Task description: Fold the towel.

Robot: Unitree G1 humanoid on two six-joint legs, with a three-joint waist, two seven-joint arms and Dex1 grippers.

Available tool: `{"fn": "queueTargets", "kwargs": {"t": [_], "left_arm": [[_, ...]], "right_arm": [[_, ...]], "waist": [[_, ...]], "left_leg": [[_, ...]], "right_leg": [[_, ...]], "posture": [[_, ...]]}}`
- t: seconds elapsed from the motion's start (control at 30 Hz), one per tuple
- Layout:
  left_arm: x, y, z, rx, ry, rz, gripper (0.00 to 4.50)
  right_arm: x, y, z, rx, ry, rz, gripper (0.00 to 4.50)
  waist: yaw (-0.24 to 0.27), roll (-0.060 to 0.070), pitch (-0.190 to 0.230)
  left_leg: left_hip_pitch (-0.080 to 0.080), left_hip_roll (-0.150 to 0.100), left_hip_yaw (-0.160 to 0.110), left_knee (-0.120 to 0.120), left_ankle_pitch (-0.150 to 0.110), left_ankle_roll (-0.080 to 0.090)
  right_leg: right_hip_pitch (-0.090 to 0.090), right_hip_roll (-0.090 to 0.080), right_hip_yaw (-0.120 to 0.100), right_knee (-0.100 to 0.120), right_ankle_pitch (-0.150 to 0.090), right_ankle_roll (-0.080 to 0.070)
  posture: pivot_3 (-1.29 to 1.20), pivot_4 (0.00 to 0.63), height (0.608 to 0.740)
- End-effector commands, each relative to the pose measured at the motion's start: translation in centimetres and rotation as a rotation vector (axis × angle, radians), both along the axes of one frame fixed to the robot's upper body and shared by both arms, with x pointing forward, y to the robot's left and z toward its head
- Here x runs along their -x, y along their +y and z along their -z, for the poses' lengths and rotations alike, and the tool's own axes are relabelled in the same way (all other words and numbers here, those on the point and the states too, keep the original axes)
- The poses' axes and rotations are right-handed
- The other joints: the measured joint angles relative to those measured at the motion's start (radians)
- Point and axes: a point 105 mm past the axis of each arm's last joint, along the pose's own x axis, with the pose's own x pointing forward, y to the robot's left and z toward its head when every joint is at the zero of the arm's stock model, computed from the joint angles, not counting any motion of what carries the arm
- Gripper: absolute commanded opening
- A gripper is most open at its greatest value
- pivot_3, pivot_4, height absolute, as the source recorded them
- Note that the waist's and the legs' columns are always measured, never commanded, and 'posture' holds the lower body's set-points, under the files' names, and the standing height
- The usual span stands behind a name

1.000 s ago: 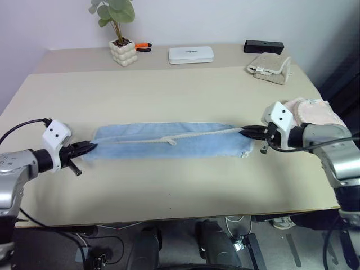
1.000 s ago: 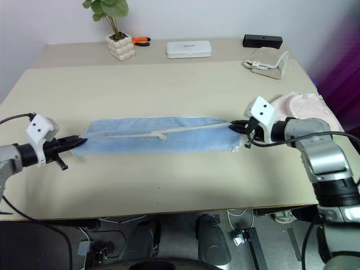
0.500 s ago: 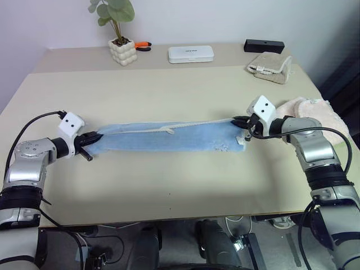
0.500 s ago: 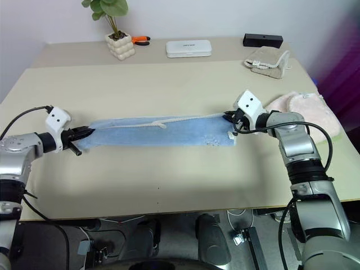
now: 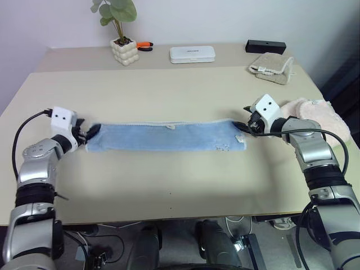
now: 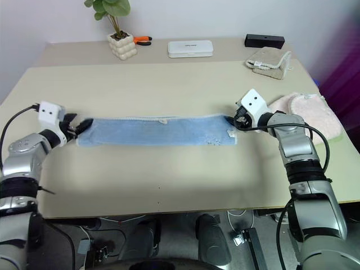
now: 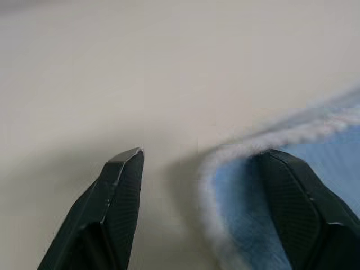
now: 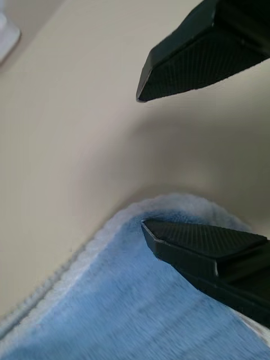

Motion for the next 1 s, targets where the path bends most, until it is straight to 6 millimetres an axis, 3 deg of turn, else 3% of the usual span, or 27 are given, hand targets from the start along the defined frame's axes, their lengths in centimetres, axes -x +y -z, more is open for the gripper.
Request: {"fn": "queueTargets", "kwargs": {"t": [0.03,0.1,0.23,0.43,0.47,0.57,0.63,0.77,0.9,1.0], "left_arm": [[1.1,0.2,-0.3,0.035,-0.02,-0.005,3.35],[1.9,0.1,0.4,0.033,0.006,0.003,3.35],[3.6,0.3,1.0,0.065,0.034,0.025,3.42],[5.7,-1.3,-0.7,-0.06,-0.029,0.141,3.42],[5.9,-2.1,-1.1,-0.081,-0.043,0.176,3.42],[7.1,-7.9,-1.4,-0.208,-0.064,0.431,3.42],[8.1,-11.7,-1.2,-0.194,-0.067,0.583,3.42],[10.4,-17.8,-1.0,-0.138,-0.084,0.815,3.42],[11.5,-21.1,-0.9,-0.086,-0.083,0.917,3.42],[12.1,-22.3,-0.7,-0.075,-0.078,0.959,3.42]], "right_arm": [[0.8,-1.1,-2.0,-0.034,-0.069,0.038,3.42],[1.6,-1.5,-2.2,-0.07,-0.053,0.046,3.42],[5.1,-0.9,-2.2,-0.226,0.051,-0.011,4.46],[9.6,0.4,-0.6,-0.538,0.25,0.045,4.46],[10.1,0.5,-0.2,-0.573,0.282,0.069,4.46],[12.2,1.0,1.9,-0.673,0.397,0.146,4.46],[13.2,1.5,2.9,-0.702,0.451,0.175,4.46],[12.8,2.3,4.0,-0.796,0.497,0.269,4.46],[10.9,2.6,4.2,-0.935,0.504,0.376,4.46],[9.3,2.4,4.2,-1.05,0.507,0.458,4.46]], "waist": [[-0.003,0.0,0.0],[-0.004,0.0,0.0],[-0.001,0.0,0.0],[0.0,0.0,0.0],[0.001,0.0,0.0],[0.01,-0.001,-0.001],[0.019,0.0,-0.001],[0.02,-0.001,-0.001],[0.012,0.0,-0.002],[0.009,0.0,-0.002]], "left_leg": [[0.0,0.0,0.0,-0.001,0.0,0.0],[0.0,0.0,0.0,-0.002,0.0,0.0],[0.0,0.0,-0.001,-0.001,0.0,0.0],[0.001,0.0,-0.002,0.0,0.0,0.0],[0.002,0.0,-0.002,0.0,0.0,0.0],[0.002,0.0,-0.002,0.0,0.0,0.0],[0.002,0.0,-0.001,0.0,0.0,0.0],[0.003,0.0,-0.001,0.0,0.0,0.0],[0.004,0.001,-0.001,0.0,0.0,0.0],[0.003,0.001,-0.001,0.0,0.0,0.0]], "right_leg": [[0.0,0.0,0.0,0.0,0.0,0.0],[0.0,0.0,0.0,0.0,0.0,0.0],[-0.001,0.0,0.0,0.001,0.0,0.0],[0.002,0.0,0.0,0.001,0.0,0.0],[0.002,0.0,0.0,0.001,0.0,0.0],[0.003,0.0,0.0,-0.001,0.0,0.0],[0.004,0.0,0.0,-0.002,0.0,0.0],[0.005,0.001,0.0,-0.003,0.0,-0.001],[0.005,0.003,0.001,-0.002,0.0,-0.001],[0.005,0.003,0.001,-0.002,-0.001,-0.001]], "posture": [[0.0,0.15,0.737],[0.0,0.15,0.737],[0.0,0.15,0.737],[0.0,0.15,0.737],[0.0,0.15,0.737],[0.0,0.15,0.737],[0.0,0.15,0.737],[0.0,0.15,0.737],[0.0,0.15,0.737],[0.0,0.15,0.737]]}}
